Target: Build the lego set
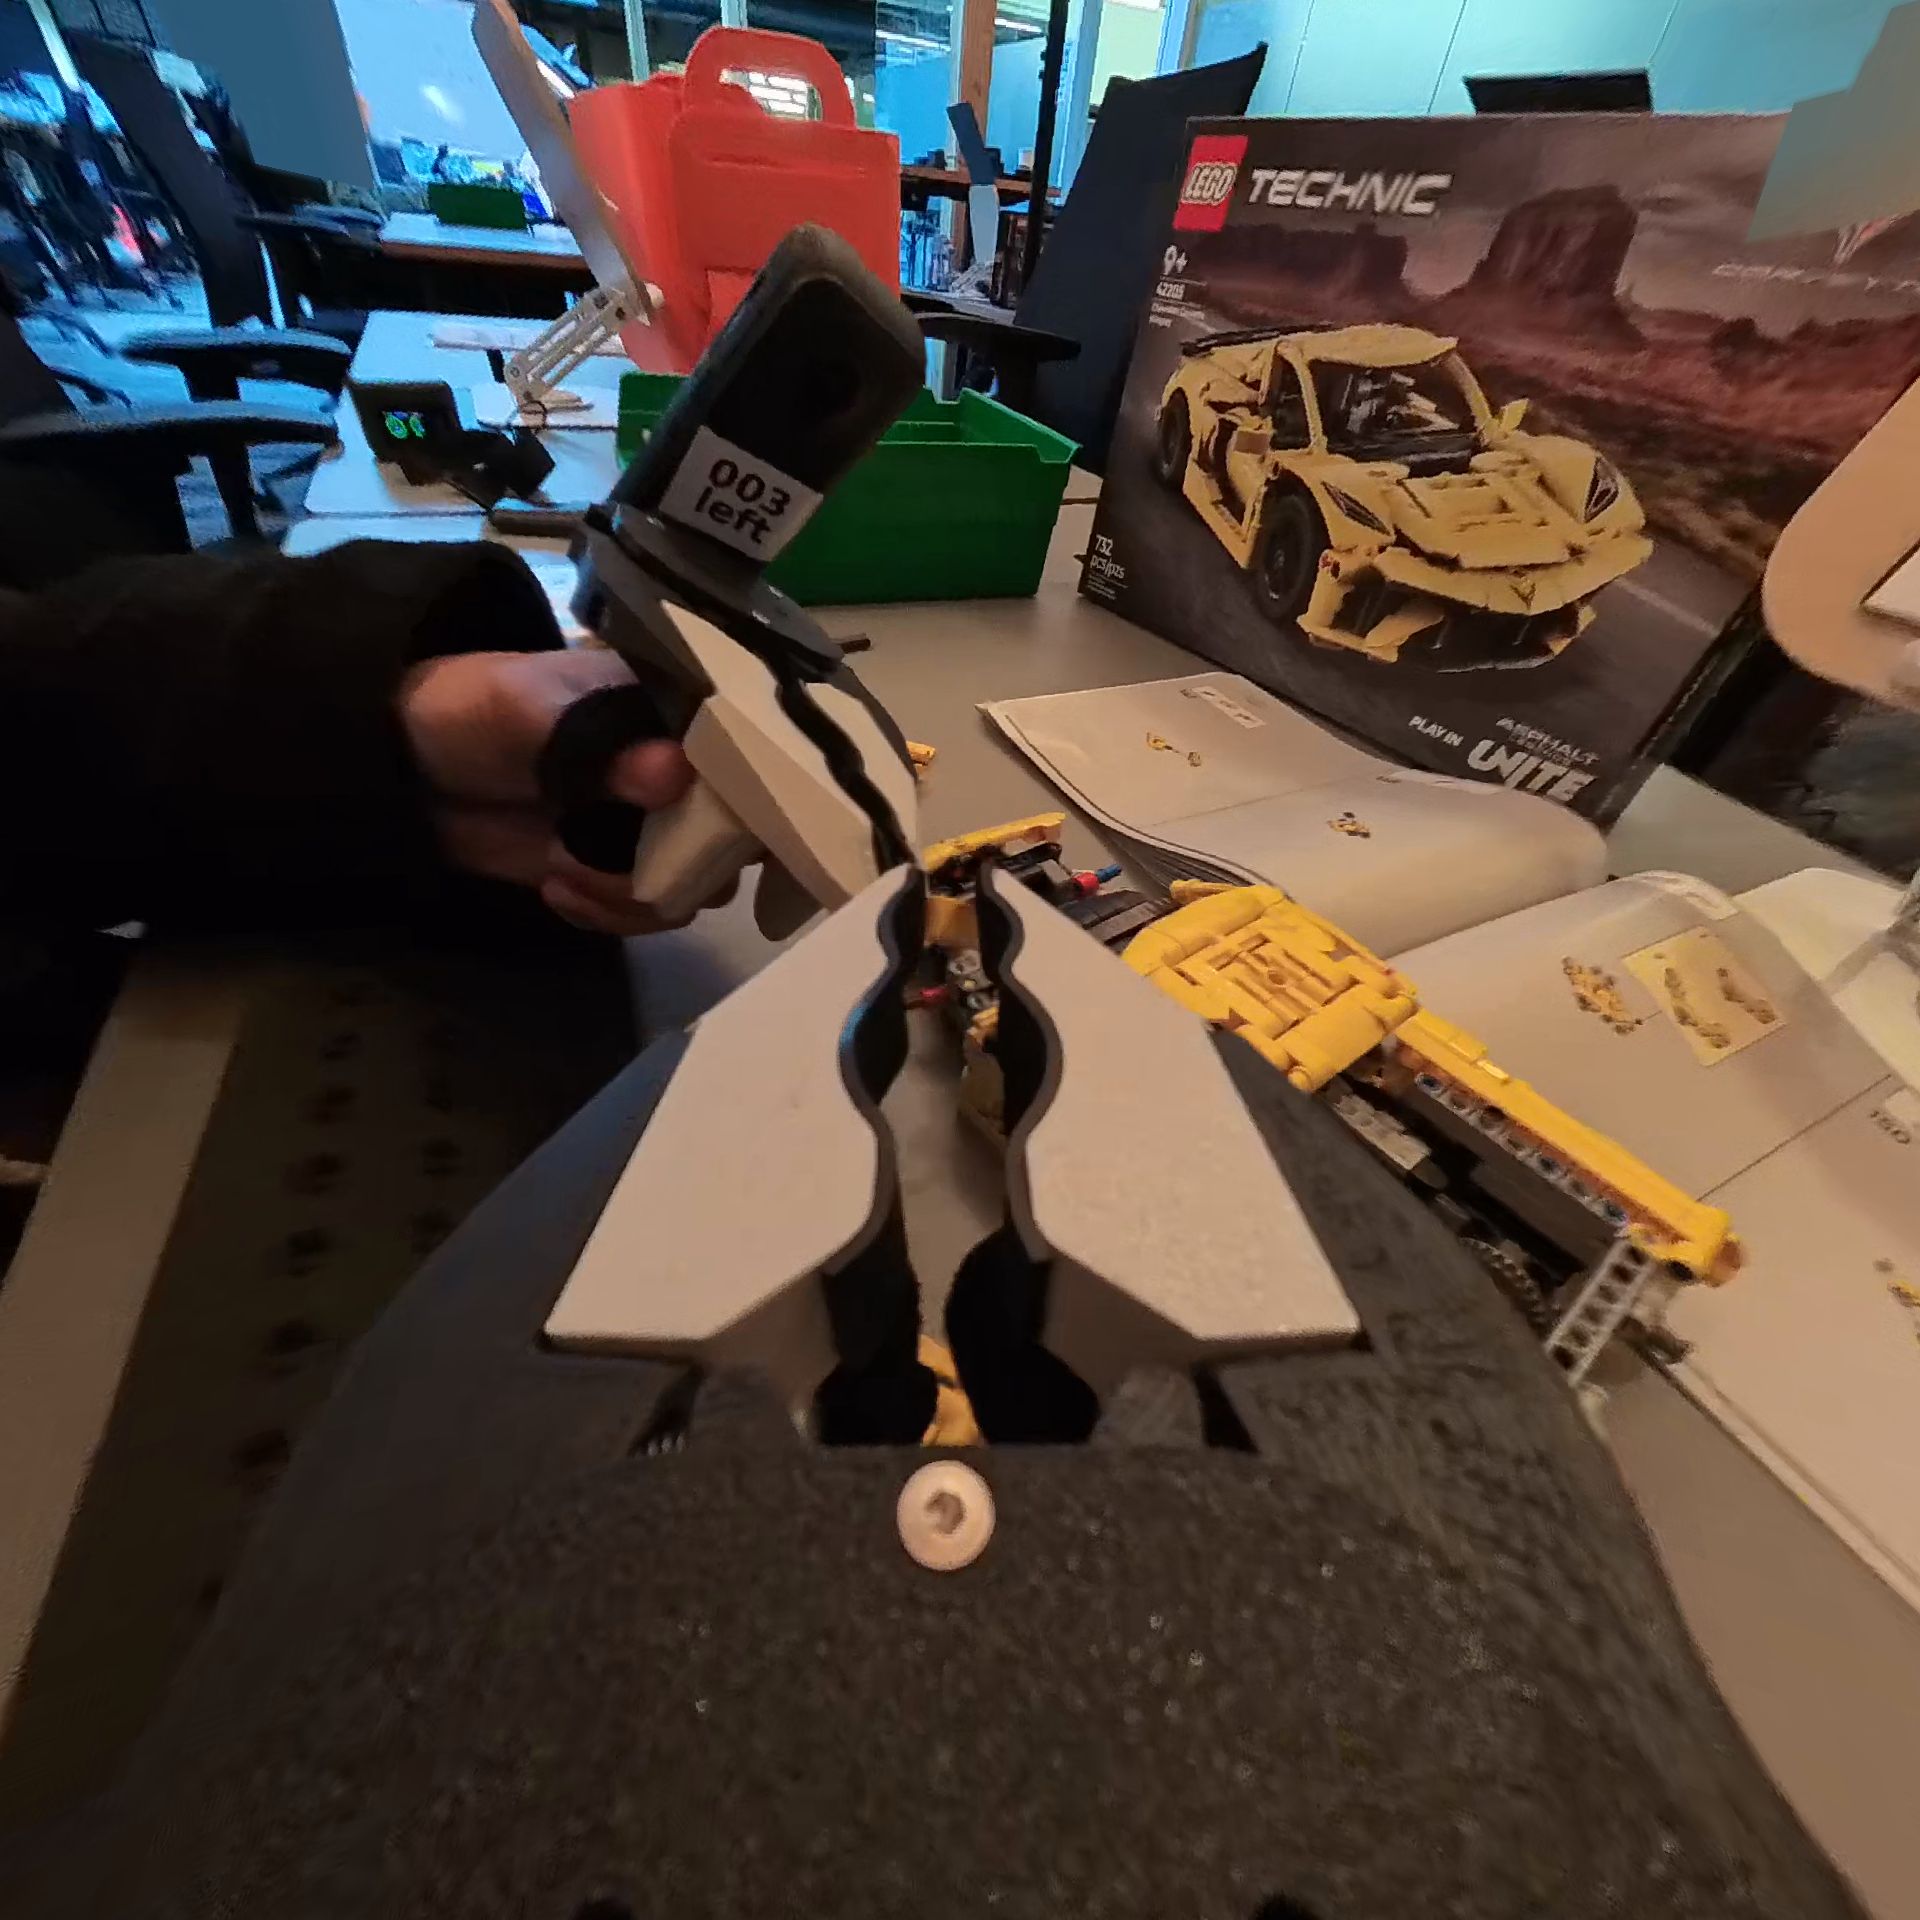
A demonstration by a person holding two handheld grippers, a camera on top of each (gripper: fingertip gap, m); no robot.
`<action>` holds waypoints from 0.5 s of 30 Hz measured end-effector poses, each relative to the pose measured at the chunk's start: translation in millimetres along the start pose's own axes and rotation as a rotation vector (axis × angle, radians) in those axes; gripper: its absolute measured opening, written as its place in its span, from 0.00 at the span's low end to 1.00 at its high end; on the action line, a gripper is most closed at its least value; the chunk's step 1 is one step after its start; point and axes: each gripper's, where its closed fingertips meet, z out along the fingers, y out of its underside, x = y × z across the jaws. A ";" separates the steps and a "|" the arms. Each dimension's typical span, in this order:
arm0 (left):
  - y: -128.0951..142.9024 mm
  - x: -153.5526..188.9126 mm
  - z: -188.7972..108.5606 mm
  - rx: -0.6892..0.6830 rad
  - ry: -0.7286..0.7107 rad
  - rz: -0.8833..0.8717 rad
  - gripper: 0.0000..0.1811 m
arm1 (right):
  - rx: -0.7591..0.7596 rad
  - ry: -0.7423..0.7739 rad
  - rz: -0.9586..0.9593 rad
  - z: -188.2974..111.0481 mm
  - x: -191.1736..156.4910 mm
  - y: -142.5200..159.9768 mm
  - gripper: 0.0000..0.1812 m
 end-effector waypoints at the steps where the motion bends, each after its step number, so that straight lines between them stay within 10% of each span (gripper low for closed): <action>1: -1.4 -1.2 -1.1 0.009 -0.004 -0.007 0.04 | -0.002 0.023 -0.043 -0.4 0.2 -0.7 0.04; 13: -6.8 -19.0 -9.7 0.043 -0.112 -0.005 0.04 | -0.076 0.089 -0.006 -9.7 16.0 9.6 0.06; 15: -6.8 -19.6 -10.3 0.046 -0.100 -0.030 0.04 | -0.278 0.040 0.066 -18.8 16.1 36.8 0.11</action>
